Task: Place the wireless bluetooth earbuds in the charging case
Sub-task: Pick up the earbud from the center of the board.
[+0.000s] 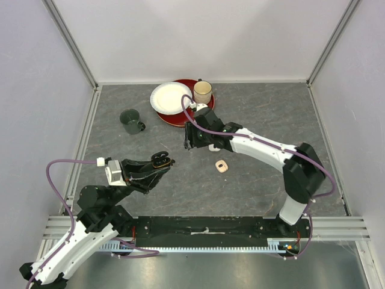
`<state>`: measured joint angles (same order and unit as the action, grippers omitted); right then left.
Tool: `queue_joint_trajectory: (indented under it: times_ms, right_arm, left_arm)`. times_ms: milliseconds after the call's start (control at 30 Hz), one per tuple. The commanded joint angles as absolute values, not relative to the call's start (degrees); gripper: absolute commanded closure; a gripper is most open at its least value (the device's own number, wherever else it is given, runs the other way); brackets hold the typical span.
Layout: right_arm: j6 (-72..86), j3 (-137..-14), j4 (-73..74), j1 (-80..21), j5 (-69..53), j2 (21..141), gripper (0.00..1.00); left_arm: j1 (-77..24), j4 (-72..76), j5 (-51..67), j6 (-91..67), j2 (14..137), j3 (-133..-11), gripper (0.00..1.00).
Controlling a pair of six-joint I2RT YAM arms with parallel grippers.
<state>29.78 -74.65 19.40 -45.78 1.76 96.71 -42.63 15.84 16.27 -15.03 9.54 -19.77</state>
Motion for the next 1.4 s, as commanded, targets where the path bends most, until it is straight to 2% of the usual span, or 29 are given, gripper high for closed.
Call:
queue_joint_trajectory:
  times_ms: [0, 267, 567, 1000, 1367]
  right_arm:
    - [24.79, -83.47, 21.71, -45.88, 3.34, 104.38, 0.40]
    - [22.85, -91.92, 24.96, -45.97, 5.45, 116.35, 0.46]
    - [20.74, -96.94, 27.25, -46.23, 7.56, 123.39, 0.51]
    - [18.02, -102.13, 29.26, -46.49, 9.67, 129.55, 0.52]
    - [18.19, -100.81, 30.23, -46.58, 10.46, 129.64, 0.59]
  left_arm:
    - [-42.89, 12.84, 14.50, -11.96, 7.83, -22.50, 0.98]
    - [-42.89, 9.67, 13.80, -10.28, 6.59, -23.99, 0.98]
    - [-42.89, 8.44, 12.92, -8.79, 6.33, -25.14, 0.98]
    - [-42.89, 7.65, 12.13, -8.61, 6.42, -24.96, 0.98]
    - [-42.89, 7.73, 12.04, -8.35, 7.38, -25.14, 0.98]
